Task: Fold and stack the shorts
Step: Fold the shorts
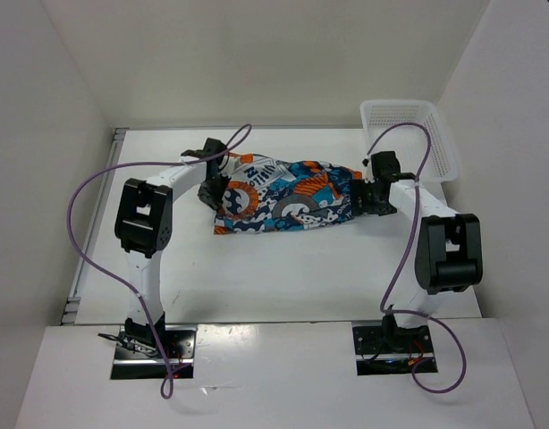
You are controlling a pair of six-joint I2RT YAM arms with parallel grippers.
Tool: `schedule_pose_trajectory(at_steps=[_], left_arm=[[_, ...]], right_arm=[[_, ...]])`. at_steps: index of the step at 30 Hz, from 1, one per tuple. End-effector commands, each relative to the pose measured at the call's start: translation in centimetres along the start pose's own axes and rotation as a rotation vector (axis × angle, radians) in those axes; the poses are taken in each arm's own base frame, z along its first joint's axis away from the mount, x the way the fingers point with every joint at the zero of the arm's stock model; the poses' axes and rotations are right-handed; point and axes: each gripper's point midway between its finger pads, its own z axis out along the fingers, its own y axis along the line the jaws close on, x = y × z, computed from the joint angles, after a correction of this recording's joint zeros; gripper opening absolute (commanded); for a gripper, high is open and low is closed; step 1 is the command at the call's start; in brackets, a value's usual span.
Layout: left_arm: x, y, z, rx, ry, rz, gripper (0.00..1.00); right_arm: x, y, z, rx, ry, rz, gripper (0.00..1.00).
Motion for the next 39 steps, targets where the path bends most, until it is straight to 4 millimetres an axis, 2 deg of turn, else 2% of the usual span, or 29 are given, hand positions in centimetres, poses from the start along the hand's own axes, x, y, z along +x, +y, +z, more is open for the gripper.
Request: schedule_pose_trajectory(at_steps=[1, 3, 7, 11, 12, 14, 22, 29, 31, 34, 35, 38, 39], left_arm=[[3.8, 4.1, 3.0, -0.127, 0.117, -0.036, 0.18], [4.3, 5.5, 2.8, -0.145, 0.122, -0.067, 0.18], [4.8, 6.6, 2.6, -0.160, 0.122, -0.089, 0.20], [4.8, 7.1, 2.3, -0.191, 0.117, -0.088, 0.21], [5.1, 7.4, 2.6, -0.192, 0.126, -0.096, 0.21], [5.1, 7.4, 2.6, -0.192, 0.127, -0.096, 0.21], [5.2, 7.4, 2.7, -0.191, 0.136, -0.096, 0.23], [5.2, 7.3, 2.8, -0.182, 0.135, -0.096, 0.23], [5.2, 7.3, 2.8, -0.182, 0.135, -0.096, 0.23], [5.2, 7.3, 2.8, -0.182, 0.135, -0.096, 0.23], [5.2, 7.3, 2.8, -0.182, 0.135, -0.096, 0.23], [5.2, 7.3, 2.8, -0.182, 0.135, -0.096, 0.23], [5.2, 7.3, 2.8, -0.182, 0.135, -0.096, 0.23]], right_arm=[[-2.6, 0.7, 0.3, -0.027, -0.070, -0.003, 0.86], [-3.6, 1.3, 0.4, -0.060, -0.088, -0.005, 0.86], [-5.4, 2.2, 1.2, -0.106, -0.115, 0.012, 0.84], [-5.8, 2.6, 2.9, -0.128, -0.101, 0.011, 0.84], [-5.2, 2.8, 3.7, -0.140, -0.076, 0.012, 0.84], [-6.0, 3.0, 3.9, -0.151, -0.090, 0.011, 0.84], [-5.0, 6.5, 5.5, -0.190, -0.058, -0.022, 0.84], [-4.2, 5.5, 7.4, -0.119, -0.025, 0.002, 0.80], [-3.4, 5.7, 8.4, -0.111, -0.003, -0.007, 0.72], [-3.7, 5.9, 8.5, -0.098, -0.004, -0.016, 0.51], [-3.7, 6.4, 8.5, -0.103, -0.003, -0.015, 0.39], [-3.5, 7.3, 8.4, -0.131, 0.001, -0.013, 0.19], [-3.3, 7.4, 8.3, -0.140, 0.011, -0.013, 0.03]])
